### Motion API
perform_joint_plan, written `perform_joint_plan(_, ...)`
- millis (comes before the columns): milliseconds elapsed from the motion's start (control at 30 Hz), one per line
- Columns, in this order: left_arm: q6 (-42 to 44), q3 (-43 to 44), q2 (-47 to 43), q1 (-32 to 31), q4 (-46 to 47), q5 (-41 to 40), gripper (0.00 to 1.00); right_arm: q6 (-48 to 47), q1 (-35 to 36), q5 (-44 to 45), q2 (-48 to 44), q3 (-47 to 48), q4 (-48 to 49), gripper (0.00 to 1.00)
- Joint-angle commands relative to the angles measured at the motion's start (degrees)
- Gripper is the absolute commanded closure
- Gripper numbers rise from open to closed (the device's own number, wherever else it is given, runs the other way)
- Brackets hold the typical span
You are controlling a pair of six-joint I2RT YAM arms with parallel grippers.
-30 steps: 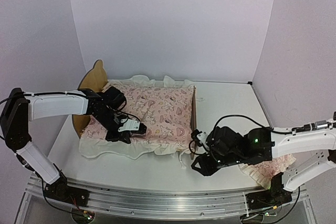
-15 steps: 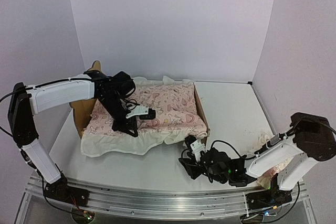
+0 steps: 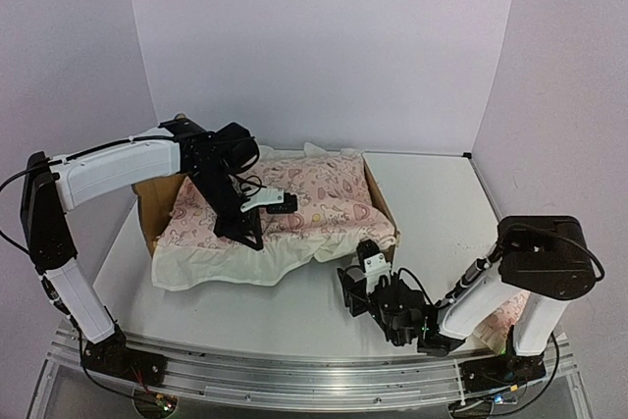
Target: Set up the pet bed
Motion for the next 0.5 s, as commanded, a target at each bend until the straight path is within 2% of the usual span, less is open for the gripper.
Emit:
perform_joint_plan(0, 0.2, 5.7, -1.9, -0.5, 1.4, 4.2, 1.00, -4.1, -1.0, 8.7, 2.2, 4.1, 8.6, 0.43)
perform_joint_plan(200, 0.0, 6.2, -1.8, -0.5, 1.4, 5.4, 1.00, -1.1, -3.3, 10.5, 4.4, 5.1, 9.3, 0.52)
perform_joint_plan(233, -0.1, 6.4, -1.8, -0.5, 1.4, 5.6, 1.00, -0.1, -3.7, 10.4, 5.1, 5.3, 9.4, 0.56)
perform_joint_plan(433, -2.1, 5.5, -1.9, -0.2, 3.3, 5.7, 1.00, 2.9, -4.2, 7.3, 5.4, 3.0, 9.7, 0.99)
perform_joint_plan(467, -2.4, 5.1, -1.9, 0.1, 4.2, 5.2, 1.00, 4.1, -4.2, 6.2, 4.5, 1.7, 9.7, 1.00)
